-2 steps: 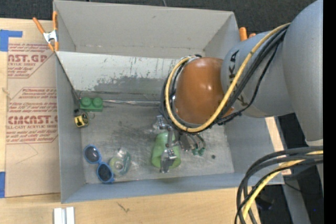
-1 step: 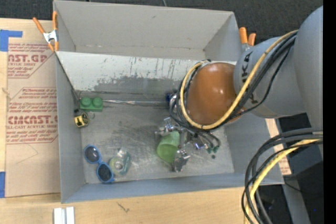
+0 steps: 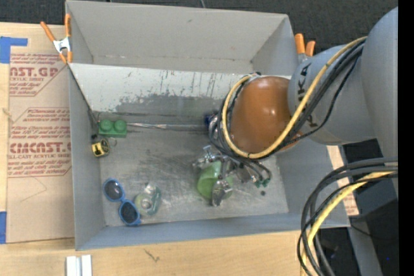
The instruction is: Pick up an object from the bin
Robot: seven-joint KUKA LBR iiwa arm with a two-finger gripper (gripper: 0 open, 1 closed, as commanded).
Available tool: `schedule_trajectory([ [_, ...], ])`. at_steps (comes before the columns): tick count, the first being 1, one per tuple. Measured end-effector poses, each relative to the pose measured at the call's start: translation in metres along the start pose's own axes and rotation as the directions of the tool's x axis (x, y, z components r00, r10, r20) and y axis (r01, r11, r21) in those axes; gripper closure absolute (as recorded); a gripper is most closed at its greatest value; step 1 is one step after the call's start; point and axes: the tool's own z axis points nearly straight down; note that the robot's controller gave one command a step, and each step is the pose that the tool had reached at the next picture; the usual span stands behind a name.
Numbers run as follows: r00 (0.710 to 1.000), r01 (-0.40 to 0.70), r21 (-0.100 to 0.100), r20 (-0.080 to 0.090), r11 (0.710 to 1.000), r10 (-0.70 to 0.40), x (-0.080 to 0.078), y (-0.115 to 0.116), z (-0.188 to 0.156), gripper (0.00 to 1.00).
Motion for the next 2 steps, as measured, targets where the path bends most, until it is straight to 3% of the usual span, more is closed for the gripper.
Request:
schedule_trajectory([
  [1,1.0,0.023,0.007,-0.014,1.0,-0.023,-0.031,-0.011,-0.139,1.0],
  [2,0.981,-0.19,0.007,-0.029,0.982,0.19,-0.004,0.023,-0.053,1.0],
])
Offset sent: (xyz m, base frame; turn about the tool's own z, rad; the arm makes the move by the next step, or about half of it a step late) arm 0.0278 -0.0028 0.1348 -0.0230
